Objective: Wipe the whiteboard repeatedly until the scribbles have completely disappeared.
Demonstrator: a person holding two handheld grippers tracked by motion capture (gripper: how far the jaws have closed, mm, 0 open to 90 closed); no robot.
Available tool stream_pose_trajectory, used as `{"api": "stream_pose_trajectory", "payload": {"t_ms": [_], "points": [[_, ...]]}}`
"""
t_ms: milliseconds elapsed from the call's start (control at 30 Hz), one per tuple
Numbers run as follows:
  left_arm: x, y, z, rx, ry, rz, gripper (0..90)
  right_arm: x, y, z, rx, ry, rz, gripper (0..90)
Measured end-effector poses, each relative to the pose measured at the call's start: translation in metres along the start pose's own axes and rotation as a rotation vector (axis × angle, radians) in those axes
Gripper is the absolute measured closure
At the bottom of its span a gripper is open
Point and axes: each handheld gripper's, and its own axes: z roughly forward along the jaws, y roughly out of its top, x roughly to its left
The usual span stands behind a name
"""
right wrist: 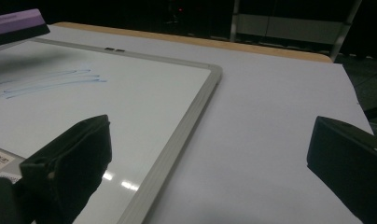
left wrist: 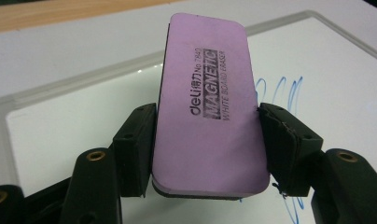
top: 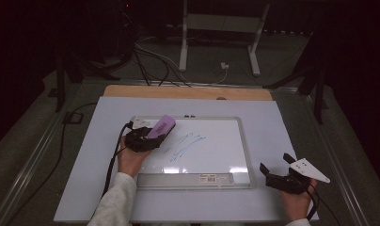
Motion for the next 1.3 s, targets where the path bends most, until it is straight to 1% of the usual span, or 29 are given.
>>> {"api": "stream_pose_trajectory", "payload": {"t_ms": [100,267,533,633,667,700,733,800,900,1033,1133,1200,1267,1300], "points": [[-0.004,-0.004,0.003,0.016,-0.004,0.011,41.0,0.000,0.000,0.000,-0.001,0.001,0.000,0.3],[-0.009,-0.010,0.008,0.037,-0.024,0.028,41.0,0.000,0.000,-0.001,0.001,-0.001,0.001,0.3],[-0.017,-0.022,0.015,0.073,-0.045,0.037,40.9,0.000,-0.001,-0.001,0.004,-0.001,0.000,0.3],[-0.016,-0.026,0.019,0.086,-0.049,0.016,40.3,0.000,-0.001,-0.001,0.004,-0.001,0.002,0.3],[-0.015,-0.026,0.020,0.088,-0.054,0.005,38.2,0.000,-0.001,-0.001,0.005,-0.001,0.001,0.3],[-0.015,-0.026,0.020,0.081,-0.045,0.008,34.3,0.000,-0.001,-0.001,0.005,0.000,0.001,0.3],[-0.015,-0.025,0.019,0.067,-0.044,0.002,31.8,0.000,-0.001,-0.001,0.006,0.001,0.000,0.3],[-0.015,-0.021,0.019,0.049,-0.051,-0.012,27.5,0.000,-0.001,0.000,0.006,0.001,0.000,0.3],[-0.016,-0.015,0.022,0.047,-0.039,-0.007,24.9,0.000,-0.001,0.000,0.008,0.001,-0.001,0.3],[-0.019,-0.010,0.030,0.059,-0.020,-0.003,26.0,0.000,-0.001,0.000,0.007,0.002,-0.001,0.3],[-0.020,-0.009,0.036,0.078,-0.018,0.005,28.0,-0.001,-0.001,0.000,0.007,0.002,0.000,0.3],[-0.021,-0.010,0.038,0.090,-0.015,0.005,31.4,-0.001,-0.001,-0.001,0.007,0.003,0.001,0.3],[-0.020,-0.010,0.039,0.099,-0.032,0.006,37.1,-0.001,-0.001,0.000,0.008,0.003,0.000,0.3],[-0.021,-0.011,0.039,0.099,-0.030,0.013,40.8,-0.001,-0.001,0.000,0.009,0.004,0.000,0.3]]}}
